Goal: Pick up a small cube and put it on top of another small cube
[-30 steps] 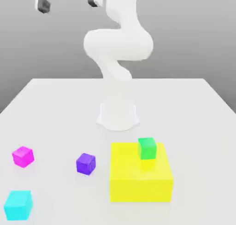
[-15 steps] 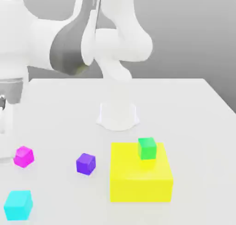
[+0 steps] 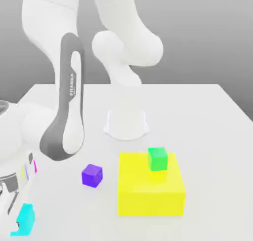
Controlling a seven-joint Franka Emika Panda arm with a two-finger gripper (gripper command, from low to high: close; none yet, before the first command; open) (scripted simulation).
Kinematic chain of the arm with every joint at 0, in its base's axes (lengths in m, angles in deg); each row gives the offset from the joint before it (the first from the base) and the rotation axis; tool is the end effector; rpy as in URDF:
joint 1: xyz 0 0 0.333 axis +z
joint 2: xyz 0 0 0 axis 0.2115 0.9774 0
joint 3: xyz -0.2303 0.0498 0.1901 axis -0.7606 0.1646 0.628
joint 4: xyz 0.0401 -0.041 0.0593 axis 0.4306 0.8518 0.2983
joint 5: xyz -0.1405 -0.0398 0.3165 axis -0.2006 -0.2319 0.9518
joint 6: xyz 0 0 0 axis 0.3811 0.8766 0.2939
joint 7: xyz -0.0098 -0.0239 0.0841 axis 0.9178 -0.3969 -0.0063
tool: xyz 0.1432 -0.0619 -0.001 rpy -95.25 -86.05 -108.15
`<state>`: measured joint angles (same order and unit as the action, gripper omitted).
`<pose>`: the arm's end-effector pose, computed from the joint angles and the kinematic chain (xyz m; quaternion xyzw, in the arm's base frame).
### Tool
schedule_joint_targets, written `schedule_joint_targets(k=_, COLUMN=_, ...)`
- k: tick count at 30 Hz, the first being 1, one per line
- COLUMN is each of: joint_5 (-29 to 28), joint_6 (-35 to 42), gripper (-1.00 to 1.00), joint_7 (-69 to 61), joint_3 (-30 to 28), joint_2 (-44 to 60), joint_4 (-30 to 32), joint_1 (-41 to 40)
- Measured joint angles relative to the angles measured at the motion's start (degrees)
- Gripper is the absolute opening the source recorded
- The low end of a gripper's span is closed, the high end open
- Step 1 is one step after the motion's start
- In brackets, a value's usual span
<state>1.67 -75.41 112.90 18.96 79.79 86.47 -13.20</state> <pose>0.4353 -0.2470 0.1144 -0.4000 0.9165 -0.0012 0.0005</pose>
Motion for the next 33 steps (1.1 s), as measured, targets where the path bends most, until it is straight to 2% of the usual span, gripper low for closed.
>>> schedule_joint_targets(k=6, joint_5=-1.8, joint_6=7.1, gripper=-1.00, joint_7=0.4, joint_3=-0.7, joint_2=-9.5, joint_4=2.3, joint_1=1.1)
schedule_joint_targets(k=13, joint_5=-5.2, joint_6=12.8, gripper=-1.00, joint_7=-10.4, joint_3=5.8, joint_2=-24.0, joint_4=11.2, joint_1=7.5)
schedule_joint_targets(k=28, joint_5=0.7, joint_6=24.0, gripper=-1.00, joint_7=-44.6, joint_3=12.0, joint_2=-55.1, joint_4=31.0, joint_1=29.2)
schedule_joint_targets(k=30, joint_5=1.4, joint_6=23.4, gripper=-1.00, joint_7=-47.8, joint_3=12.3, joint_2=-56.6, joint_4=33.1, joint_1=31.6)
schedule_joint_targets(k=33, joint_5=1.5, joint_6=17.2, gripper=-1.00, joint_7=-48.6, joint_3=13.0, joint_2=-52.3, joint_4=35.0, joint_1=31.9)
